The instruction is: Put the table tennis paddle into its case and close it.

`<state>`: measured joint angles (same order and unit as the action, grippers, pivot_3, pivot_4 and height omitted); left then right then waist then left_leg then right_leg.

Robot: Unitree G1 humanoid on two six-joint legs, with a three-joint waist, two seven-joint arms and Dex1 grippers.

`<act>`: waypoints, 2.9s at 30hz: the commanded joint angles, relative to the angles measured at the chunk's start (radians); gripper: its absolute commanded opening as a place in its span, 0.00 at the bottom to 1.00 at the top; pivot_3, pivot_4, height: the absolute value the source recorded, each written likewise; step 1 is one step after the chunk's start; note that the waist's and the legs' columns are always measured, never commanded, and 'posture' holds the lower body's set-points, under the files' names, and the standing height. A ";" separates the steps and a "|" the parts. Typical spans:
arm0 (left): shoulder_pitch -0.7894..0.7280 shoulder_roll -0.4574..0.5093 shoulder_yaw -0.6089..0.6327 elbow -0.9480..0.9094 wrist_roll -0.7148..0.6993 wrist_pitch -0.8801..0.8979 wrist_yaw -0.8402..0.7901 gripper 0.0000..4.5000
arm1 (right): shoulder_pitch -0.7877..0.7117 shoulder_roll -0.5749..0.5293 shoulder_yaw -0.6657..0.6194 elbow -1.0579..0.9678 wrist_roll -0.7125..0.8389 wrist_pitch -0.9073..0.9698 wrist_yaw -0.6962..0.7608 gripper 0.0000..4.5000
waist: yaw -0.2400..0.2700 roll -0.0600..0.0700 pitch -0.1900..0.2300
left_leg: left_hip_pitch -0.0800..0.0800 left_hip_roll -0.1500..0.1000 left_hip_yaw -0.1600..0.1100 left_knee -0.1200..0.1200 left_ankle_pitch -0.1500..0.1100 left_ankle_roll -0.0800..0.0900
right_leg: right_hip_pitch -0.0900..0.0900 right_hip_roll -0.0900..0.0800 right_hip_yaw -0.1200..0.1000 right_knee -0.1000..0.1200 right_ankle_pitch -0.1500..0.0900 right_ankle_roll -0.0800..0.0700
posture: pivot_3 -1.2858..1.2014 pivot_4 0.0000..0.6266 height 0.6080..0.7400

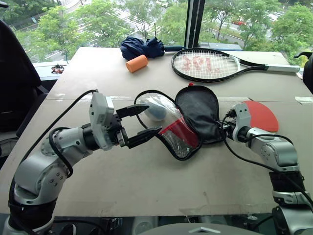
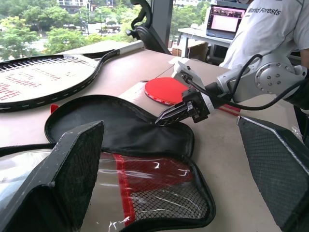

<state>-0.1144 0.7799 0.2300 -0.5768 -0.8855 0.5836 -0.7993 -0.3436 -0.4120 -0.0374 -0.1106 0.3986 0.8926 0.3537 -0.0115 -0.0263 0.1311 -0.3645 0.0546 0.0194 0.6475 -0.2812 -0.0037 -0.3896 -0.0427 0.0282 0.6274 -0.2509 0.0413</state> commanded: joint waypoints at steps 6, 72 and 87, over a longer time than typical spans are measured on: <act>-0.013 0.006 0.019 -0.041 -0.016 0.007 0.006 1.00 | 0.123 0.087 -0.090 -0.288 0.058 0.189 -0.119 0.02 | 0.000 0.000 0.000 | 0.000 0.000 -0.001 0.000 0.000 0.000 | 0.000 0.000 0.000 0.000 0.000 0.000 | 0.52 0.24 1.00; -0.342 0.141 -0.130 0.085 0.043 0.095 -0.273 1.00 | 0.334 -0.106 -0.452 -0.404 0.023 0.175 -0.104 0.23 | -0.002 -0.002 0.007 | 0.000 0.000 0.002 -0.002 0.000 0.000 | -0.002 0.010 0.018 -0.002 -0.003 0.004 | 0.52 0.24 1.00; -0.338 0.180 -0.073 0.177 0.108 0.065 -0.309 1.00 | 0.021 0.156 -0.140 -0.630 0.007 0.553 -0.370 0.23 | -0.004 -0.006 0.007 | -0.004 0.000 -0.003 -0.009 0.000 0.000 | -0.009 0.016 0.024 -0.003 0.001 0.003 | 0.52 0.24 1.00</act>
<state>-0.4508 0.9472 0.1212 -0.3939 -0.7817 0.6680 -1.0998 -0.3046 -0.2540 -0.1647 -0.6954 0.4306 1.4531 0.0094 -0.0150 -0.0326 0.1381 -0.3684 0.0529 0.0181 0.6384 -0.2812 -0.0039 -0.3986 -0.0287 0.0528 0.6234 -0.2496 0.0446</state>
